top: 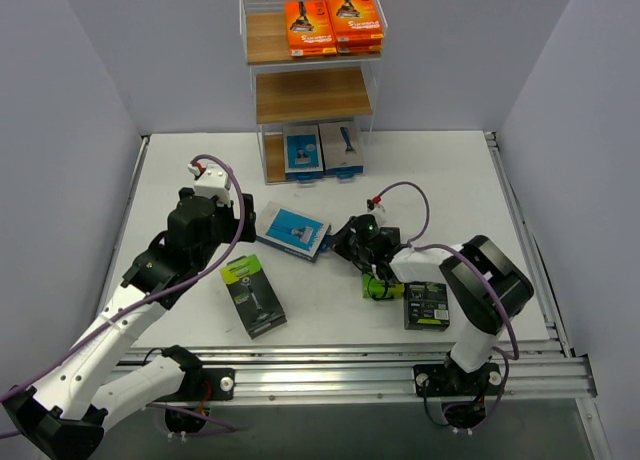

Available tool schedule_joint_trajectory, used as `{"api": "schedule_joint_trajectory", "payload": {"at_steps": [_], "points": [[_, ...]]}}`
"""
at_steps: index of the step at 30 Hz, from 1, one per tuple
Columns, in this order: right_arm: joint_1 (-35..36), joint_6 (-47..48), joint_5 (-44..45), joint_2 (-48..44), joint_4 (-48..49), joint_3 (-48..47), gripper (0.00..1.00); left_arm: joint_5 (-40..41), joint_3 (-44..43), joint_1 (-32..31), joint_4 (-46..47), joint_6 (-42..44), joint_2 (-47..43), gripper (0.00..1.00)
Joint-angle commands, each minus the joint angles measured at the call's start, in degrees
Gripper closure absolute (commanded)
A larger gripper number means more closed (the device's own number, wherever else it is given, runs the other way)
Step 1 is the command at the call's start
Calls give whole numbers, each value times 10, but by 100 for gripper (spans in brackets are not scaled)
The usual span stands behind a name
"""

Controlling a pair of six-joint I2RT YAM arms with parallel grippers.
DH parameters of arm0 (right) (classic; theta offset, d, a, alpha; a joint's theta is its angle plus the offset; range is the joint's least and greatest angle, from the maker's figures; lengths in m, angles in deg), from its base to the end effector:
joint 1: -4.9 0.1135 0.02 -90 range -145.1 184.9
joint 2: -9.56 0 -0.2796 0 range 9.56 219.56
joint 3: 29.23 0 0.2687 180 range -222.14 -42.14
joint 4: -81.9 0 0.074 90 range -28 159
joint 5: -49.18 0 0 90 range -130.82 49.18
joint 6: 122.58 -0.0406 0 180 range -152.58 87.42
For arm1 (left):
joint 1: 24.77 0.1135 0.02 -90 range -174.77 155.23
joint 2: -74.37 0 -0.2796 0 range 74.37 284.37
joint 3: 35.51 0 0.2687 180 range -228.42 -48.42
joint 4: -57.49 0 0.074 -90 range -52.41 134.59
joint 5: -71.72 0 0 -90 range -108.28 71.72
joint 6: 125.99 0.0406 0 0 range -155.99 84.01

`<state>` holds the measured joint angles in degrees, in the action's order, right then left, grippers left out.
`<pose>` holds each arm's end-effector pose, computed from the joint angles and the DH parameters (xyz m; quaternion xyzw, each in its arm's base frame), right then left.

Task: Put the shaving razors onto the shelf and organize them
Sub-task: Grab a shaving razor with the right arm

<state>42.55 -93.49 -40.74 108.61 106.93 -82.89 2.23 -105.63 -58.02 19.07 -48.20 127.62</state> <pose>0.2852 0.2199 0.1585 0.1659 0.8040 0.4324 0.3729 0.1868 -0.1055 0.3744 0.0501 0.8182 -0.0781 0.5674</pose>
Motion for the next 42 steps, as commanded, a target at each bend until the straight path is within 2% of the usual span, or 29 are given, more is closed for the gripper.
{"api": "schedule_joint_trajectory", "payload": {"at_steps": [1, 4, 8, 15, 20, 22, 30, 42], "points": [[-21, 51, 5, -50, -16, 6, 100, 7, 1, -3, 21, 5, -1, 4], [-42, 78, -43, -65, -30, -4, 100, 9, 1, -4, 20, 6, 6, 4], [-62, 116, -82, -100, -94, -34, 100, 14, 2, -5, 20, 7, 19, 4], [-65, 217, -97, -156, -325, -199, 100, 23, -3, -5, 17, 8, 33, 4], [-69, 229, -151, -158, -372, -276, 100, 33, -1, -5, 17, 12, 26, 4], [-67, 249, -169, -147, -421, -297, 100, 37, -1, -5, 16, 14, 22, 4], [-64, 324, -162, -137, -567, -377, 100, 44, -1, -5, 16, 17, 12, 4], [-55, 373, -122, -119, -683, -427, 100, 34, -2, -5, 16, 17, 4, 4]]}}
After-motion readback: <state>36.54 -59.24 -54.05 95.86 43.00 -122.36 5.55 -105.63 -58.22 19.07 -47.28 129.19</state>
